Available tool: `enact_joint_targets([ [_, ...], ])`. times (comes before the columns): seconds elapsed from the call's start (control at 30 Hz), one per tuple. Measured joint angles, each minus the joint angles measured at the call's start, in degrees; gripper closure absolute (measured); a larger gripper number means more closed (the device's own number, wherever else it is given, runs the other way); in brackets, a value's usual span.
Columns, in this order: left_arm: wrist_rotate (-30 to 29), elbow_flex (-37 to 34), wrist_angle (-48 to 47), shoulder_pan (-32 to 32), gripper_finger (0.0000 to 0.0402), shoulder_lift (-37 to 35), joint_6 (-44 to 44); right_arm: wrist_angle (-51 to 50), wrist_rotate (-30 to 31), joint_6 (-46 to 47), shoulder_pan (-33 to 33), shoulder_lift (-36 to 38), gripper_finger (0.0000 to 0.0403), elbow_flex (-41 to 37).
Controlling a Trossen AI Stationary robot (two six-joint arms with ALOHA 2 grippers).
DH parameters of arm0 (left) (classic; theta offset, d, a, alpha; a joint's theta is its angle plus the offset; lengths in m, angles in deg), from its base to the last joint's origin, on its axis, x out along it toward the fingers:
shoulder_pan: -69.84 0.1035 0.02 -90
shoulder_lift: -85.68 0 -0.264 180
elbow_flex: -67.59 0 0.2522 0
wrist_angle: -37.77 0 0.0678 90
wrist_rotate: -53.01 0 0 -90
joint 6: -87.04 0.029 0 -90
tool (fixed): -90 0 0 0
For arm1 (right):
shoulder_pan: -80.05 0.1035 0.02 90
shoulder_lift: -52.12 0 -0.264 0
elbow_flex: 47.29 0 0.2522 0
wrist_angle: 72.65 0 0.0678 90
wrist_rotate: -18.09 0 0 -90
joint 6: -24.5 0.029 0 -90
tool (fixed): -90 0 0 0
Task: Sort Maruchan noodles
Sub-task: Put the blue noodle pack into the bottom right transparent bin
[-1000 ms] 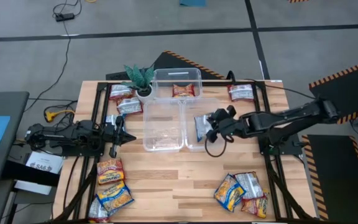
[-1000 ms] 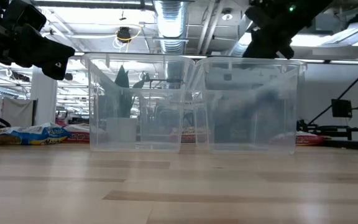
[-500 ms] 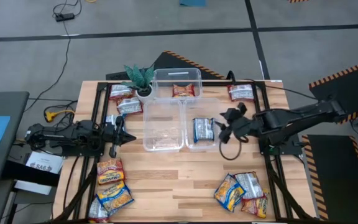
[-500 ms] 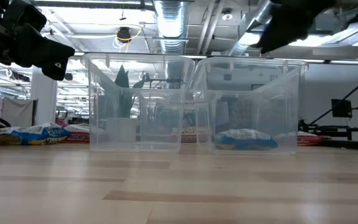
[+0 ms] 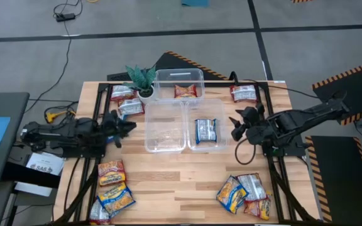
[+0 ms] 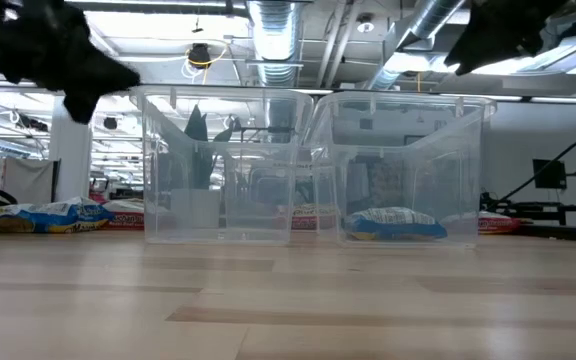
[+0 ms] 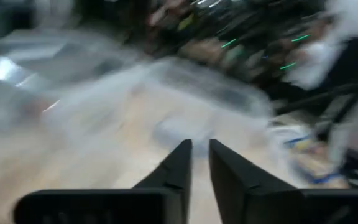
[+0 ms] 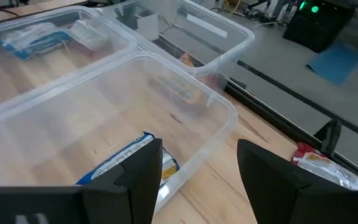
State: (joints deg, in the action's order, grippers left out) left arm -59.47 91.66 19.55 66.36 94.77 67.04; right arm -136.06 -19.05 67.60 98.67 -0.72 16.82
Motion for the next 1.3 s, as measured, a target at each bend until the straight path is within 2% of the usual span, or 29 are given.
enact_joint_targets([
  [0.1,-8.27,6.42,-13.95,0.74,0.0300,6.73,-7.47,0.07,0.09,0.47,-0.66,-0.66,0.0175,0.02],
  [0.2,-14.88,11.87,-28.34,2.18,0.0261,12.99,-20.32,-0.21,0.07,0.47,-1.17,-1.35,0.0175,-0.03],
  [0.3,-15.47,14.65,-39.51,3.54,0.0234,18.54,-31.65,-0.31,0.82,0.44,-1.58,-3.00,0.0175,0.00],
  [0.43,-15.83,15.01,-44.90,5.26,0.0220,23.95,-42.07,-1.04,1.33,0.48,-2.12,-5.03,0.0175,0.02],
  [0.83,-18.34,9.89,-40.14,6.99,0.0219,37.39,-56.19,-2.22,1.27,0.58,-3.03,-7.09,0.0175,-0.02],
  [1.07,-18.52,8.00,-31.61,6.97,0.0219,43.12,-55.93,-2.10,1.27,0.89,-3.03,-7.10,0.0175,-0.02],
  [1.3,-19.76,7.20,-30.73,6.95,0.0228,47.50,-57.63,-2.06,1.22,1.09,-3.03,-7.10,0.0175,-0.02],
])
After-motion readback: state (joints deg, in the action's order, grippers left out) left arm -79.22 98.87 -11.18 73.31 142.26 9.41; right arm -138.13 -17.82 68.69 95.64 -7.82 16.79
